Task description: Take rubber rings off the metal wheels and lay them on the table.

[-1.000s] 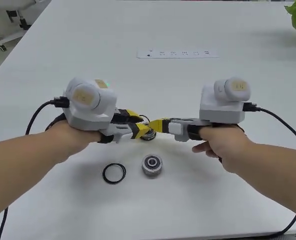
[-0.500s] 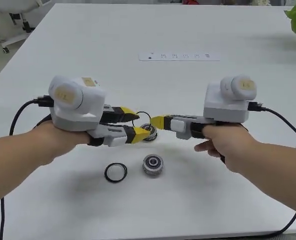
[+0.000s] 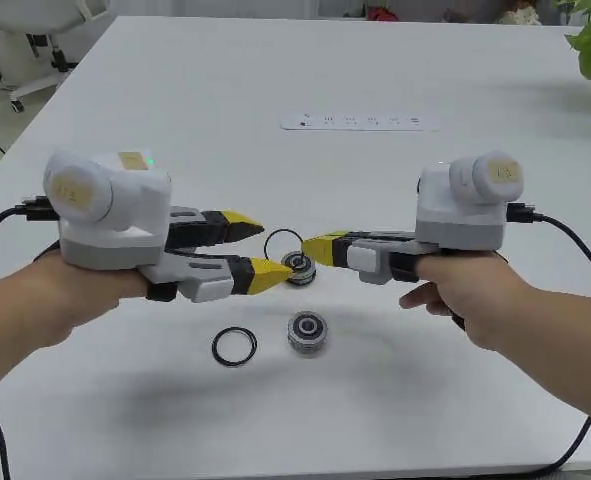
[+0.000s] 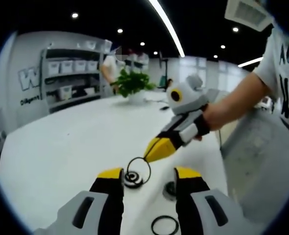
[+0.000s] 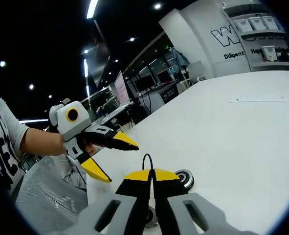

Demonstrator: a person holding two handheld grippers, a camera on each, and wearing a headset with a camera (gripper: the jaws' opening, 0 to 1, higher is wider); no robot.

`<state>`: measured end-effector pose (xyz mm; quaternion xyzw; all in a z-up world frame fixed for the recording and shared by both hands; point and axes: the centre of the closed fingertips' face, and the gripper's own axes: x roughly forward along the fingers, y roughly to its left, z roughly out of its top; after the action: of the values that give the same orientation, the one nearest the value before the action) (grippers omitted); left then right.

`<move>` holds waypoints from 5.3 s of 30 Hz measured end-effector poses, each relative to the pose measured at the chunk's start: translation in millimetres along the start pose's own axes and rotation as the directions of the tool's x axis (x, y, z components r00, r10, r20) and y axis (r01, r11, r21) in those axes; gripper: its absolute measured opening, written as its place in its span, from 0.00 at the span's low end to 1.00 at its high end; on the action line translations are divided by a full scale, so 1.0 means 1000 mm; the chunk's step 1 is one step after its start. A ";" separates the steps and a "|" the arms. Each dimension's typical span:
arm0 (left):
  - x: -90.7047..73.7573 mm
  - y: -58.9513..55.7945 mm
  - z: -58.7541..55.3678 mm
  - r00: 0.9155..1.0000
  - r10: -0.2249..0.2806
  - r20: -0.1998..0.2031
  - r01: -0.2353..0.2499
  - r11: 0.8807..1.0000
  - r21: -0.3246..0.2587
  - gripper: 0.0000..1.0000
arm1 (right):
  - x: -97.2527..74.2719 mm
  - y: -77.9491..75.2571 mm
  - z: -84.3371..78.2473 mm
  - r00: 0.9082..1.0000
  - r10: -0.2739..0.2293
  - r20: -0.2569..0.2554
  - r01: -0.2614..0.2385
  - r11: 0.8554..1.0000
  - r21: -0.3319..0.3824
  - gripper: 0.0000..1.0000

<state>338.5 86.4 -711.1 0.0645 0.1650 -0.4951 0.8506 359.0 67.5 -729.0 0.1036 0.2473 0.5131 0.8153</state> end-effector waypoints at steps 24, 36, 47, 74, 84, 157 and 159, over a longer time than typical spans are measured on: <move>-0.054 -0.008 -0.026 0.999 0.036 -0.007 -0.036 0.998 -0.054 0.49 | 0.018 0.037 -0.024 0.989 0.098 -0.109 -0.108 0.990 -0.092 0.00; -0.073 -0.012 -0.041 0.998 0.059 -0.016 -0.060 0.995 -0.082 0.52 | 0.032 0.052 -0.053 0.973 0.137 -0.187 -0.154 0.985 -0.079 0.00; -0.081 -0.015 -0.051 0.997 0.073 -0.030 -0.076 0.992 -0.098 0.52 | 0.040 0.057 -0.073 0.956 0.167 -0.241 -0.181 0.983 -0.037 0.00; -0.076 -0.011 -0.057 0.996 0.068 -0.049 -0.073 0.991 -0.110 0.53 | 0.046 0.055 -0.082 0.950 0.129 -0.283 -0.188 0.963 -0.192 0.27; -0.069 -0.010 -0.053 0.997 0.053 -0.058 -0.059 0.993 -0.101 0.54 | 0.038 0.054 -0.066 0.963 0.129 -0.236 -0.185 0.955 -0.231 0.34; 0.034 0.033 -0.046 0.995 0.025 -0.097 -0.034 0.995 -0.094 0.43 | 0.010 -0.057 -0.047 0.983 -0.081 -0.165 0.041 0.971 -0.235 0.29; 0.036 0.032 -0.047 0.995 0.020 -0.102 -0.029 0.995 -0.092 0.42 | 0.011 -0.057 -0.048 0.983 -0.082 -0.167 0.041 0.971 -0.235 0.27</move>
<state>372.9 85.4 -769.0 0.0514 0.2300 -0.4723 0.8493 383.2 47.8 -797.3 -0.0451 0.2600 0.5199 0.8125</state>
